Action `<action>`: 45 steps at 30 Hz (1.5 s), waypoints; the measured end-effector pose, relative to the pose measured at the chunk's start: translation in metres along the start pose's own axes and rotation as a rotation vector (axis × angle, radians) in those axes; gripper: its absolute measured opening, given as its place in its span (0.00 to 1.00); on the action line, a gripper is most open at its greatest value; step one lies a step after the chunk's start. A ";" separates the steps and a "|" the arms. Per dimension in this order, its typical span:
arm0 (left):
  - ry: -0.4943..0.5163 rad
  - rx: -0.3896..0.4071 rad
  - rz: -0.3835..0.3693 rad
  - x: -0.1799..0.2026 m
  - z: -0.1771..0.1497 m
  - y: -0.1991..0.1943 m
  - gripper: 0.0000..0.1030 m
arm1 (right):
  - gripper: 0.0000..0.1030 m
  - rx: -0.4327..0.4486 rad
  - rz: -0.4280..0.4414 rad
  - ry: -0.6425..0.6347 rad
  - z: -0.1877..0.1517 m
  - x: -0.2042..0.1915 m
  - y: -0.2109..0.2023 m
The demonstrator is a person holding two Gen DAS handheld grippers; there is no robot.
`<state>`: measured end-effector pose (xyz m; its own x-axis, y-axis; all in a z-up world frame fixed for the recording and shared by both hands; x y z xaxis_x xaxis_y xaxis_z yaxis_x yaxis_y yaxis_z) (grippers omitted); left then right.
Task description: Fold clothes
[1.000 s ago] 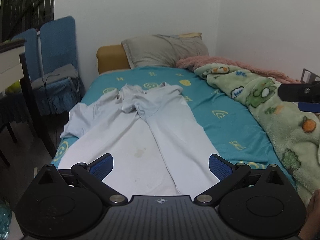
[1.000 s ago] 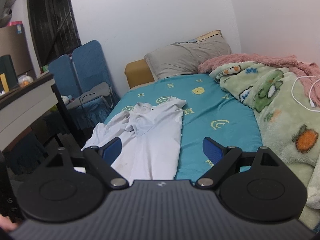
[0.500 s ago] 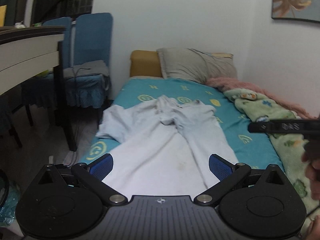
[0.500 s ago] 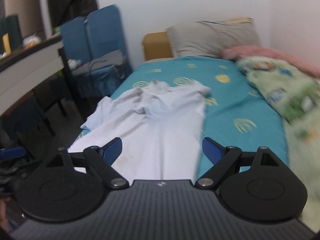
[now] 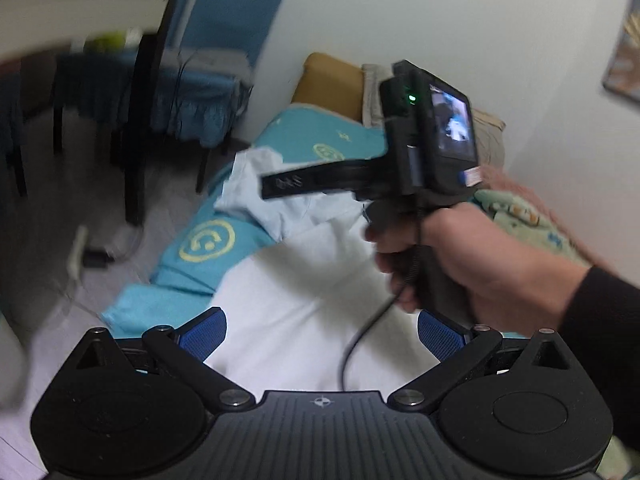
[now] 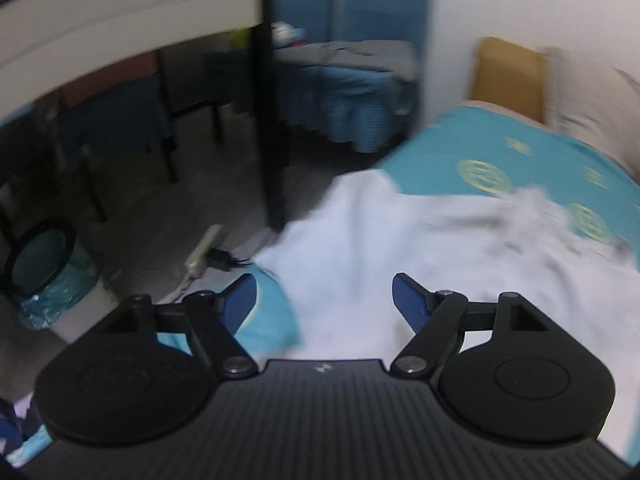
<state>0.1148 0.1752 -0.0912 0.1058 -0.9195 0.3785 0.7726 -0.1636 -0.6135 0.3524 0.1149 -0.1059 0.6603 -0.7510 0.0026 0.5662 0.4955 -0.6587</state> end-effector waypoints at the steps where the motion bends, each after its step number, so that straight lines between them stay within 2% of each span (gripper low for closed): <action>1: -0.041 -0.015 0.004 -0.008 0.001 0.008 1.00 | 0.74 -0.007 0.011 -0.006 0.002 -0.004 0.013; 4: -0.132 -0.007 0.007 -0.026 0.005 0.019 1.00 | 0.73 -0.030 0.027 -0.015 0.006 -0.010 0.047; 6: -0.164 0.005 0.019 -0.033 0.006 0.024 1.00 | 0.63 -0.051 0.029 -0.031 0.004 -0.013 0.065; 7: -0.177 0.005 0.025 -0.035 0.007 0.027 1.00 | 0.56 -0.062 0.026 -0.049 0.003 -0.016 0.071; 8: -0.190 0.004 0.029 -0.037 0.007 0.029 1.00 | 0.36 -0.074 0.023 -0.068 0.001 -0.018 0.077; 10: -0.188 0.018 0.023 -0.035 0.008 0.028 1.00 | 0.09 -0.053 0.001 -0.100 0.000 -0.023 0.077; 11: -0.184 0.026 0.019 -0.033 0.008 0.028 1.00 | 0.06 -0.042 -0.011 -0.116 0.000 -0.026 0.076; 15: -0.169 0.060 0.002 -0.027 0.010 0.025 1.00 | 0.04 0.084 -0.025 -0.072 0.009 -0.019 0.045; 17: -0.161 0.077 -0.006 -0.023 0.011 0.023 1.00 | 0.04 0.165 -0.036 -0.015 0.017 -0.008 0.020; 21: -0.146 0.111 -0.023 -0.017 0.012 0.020 1.00 | 0.04 0.308 -0.112 0.133 0.022 0.032 -0.036; 25: -0.122 0.142 -0.040 -0.009 0.013 0.018 1.00 | 0.04 0.364 -0.202 0.360 -0.009 0.096 -0.077; 28: -0.077 0.132 -0.043 0.003 0.009 0.024 1.00 | 0.04 0.339 -0.276 0.516 -0.052 0.142 -0.096; 32: -0.037 0.098 -0.038 0.015 0.004 0.037 1.00 | 0.07 0.260 -0.343 0.630 -0.108 0.180 -0.111; 34: -0.024 0.082 -0.027 0.019 0.003 0.042 1.00 | 0.10 0.205 -0.354 0.602 -0.124 0.186 -0.114; 35: -0.019 0.075 -0.023 0.021 0.002 0.043 1.00 | 0.17 0.186 -0.352 0.572 -0.128 0.185 -0.115; 36: -0.013 0.069 -0.021 0.023 0.001 0.044 1.00 | 0.25 0.169 -0.349 0.539 -0.130 0.184 -0.116; 37: -0.009 0.069 -0.021 0.025 0.001 0.045 1.00 | 0.53 0.152 -0.347 0.506 -0.133 0.183 -0.118; 38: -0.004 0.071 -0.021 0.026 0.000 0.045 1.00 | 0.77 0.171 -0.343 0.467 -0.131 0.180 -0.119; 39: 0.000 0.071 -0.016 0.027 0.000 0.045 1.00 | 0.83 0.194 -0.340 0.427 -0.128 0.176 -0.120; 41: 0.010 0.068 -0.001 0.027 -0.001 0.047 1.00 | 0.82 0.233 -0.323 0.334 -0.113 0.166 -0.117; 45: -0.009 0.048 0.014 0.022 -0.001 0.050 1.00 | 0.82 0.210 -0.218 0.110 -0.087 0.131 -0.099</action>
<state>0.1552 0.1465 -0.1149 0.1226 -0.9184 0.3763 0.7998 -0.1331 -0.5854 0.3398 -0.0705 -0.1056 0.4616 -0.8863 0.0381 0.7855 0.3884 -0.4818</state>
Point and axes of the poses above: each gripper's, at about its wrist camera, not at the fingertips, and y roughly the way its jaws point, x to its right, z to its top, the point moved 1 cm from there along y, roughly the way its jaws point, and after that the axes turned 1 degree about y, right-handed, at the moved point
